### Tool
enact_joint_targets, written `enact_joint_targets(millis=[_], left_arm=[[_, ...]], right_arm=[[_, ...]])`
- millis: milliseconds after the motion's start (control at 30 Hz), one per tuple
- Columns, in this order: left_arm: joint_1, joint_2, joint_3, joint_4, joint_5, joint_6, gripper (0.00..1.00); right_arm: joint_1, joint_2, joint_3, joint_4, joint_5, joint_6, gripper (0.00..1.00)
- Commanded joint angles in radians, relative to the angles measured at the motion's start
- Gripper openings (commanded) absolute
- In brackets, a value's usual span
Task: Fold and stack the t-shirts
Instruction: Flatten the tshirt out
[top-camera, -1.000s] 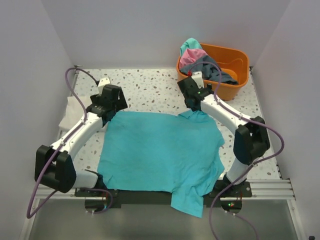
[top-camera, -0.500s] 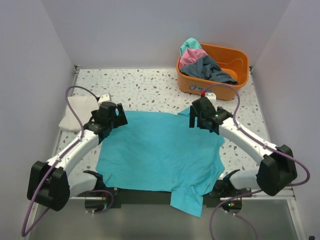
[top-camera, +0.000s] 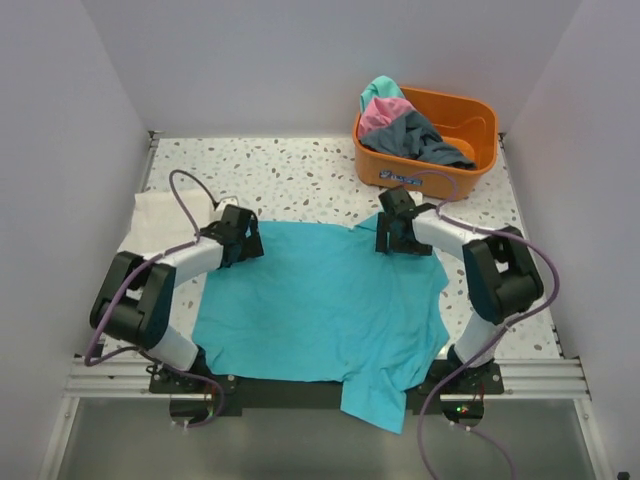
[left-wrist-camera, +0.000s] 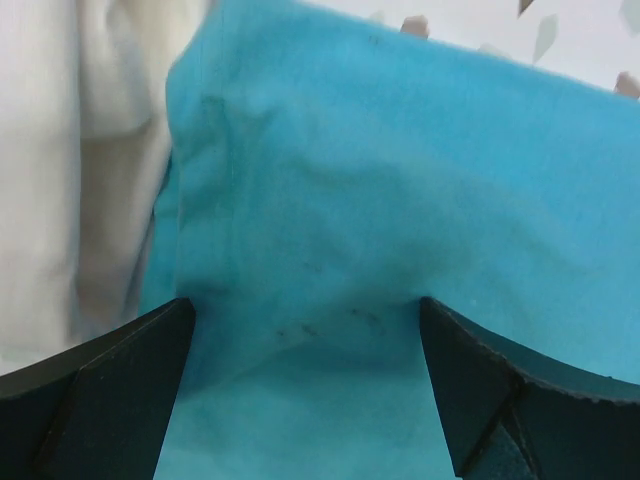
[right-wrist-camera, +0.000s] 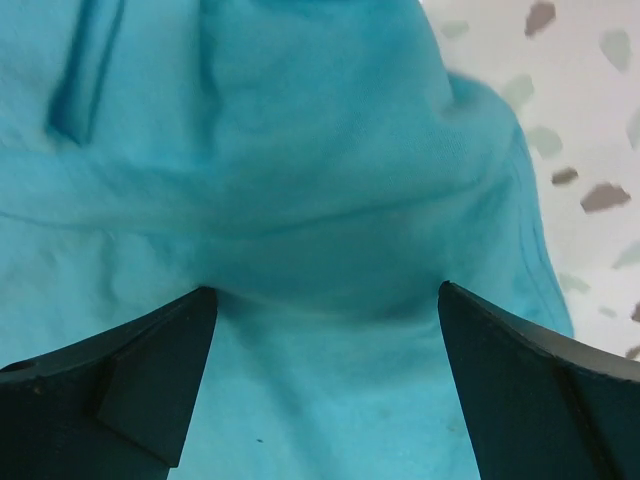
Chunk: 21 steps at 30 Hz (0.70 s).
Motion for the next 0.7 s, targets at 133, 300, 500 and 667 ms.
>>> enact_joint_targets(millis=[133,300,500,667], left_arm=[[0.015,0.219,0.156,0.064,-0.031,0.008,1.0],[0.018,0.311,0.253,0.056,-0.034,0.015,1.0],[0.025,0.397,0.377,0.036,-0.031,0.035,1.0],[0.026,0.405,0.452,0.012,-0.001,0.048,1.0]], right_arm=[[-0.087,0.213,0.155,0.06,-0.05,-0.062,0.98],[-0.128,0.264,0.249,0.053,-0.034,-0.091,0.98],[-0.142,0.312,0.367,0.029,0.022,-0.189,0.99],[-0.143,0.291,0.392,0.017,0.016,-0.226,0.98]])
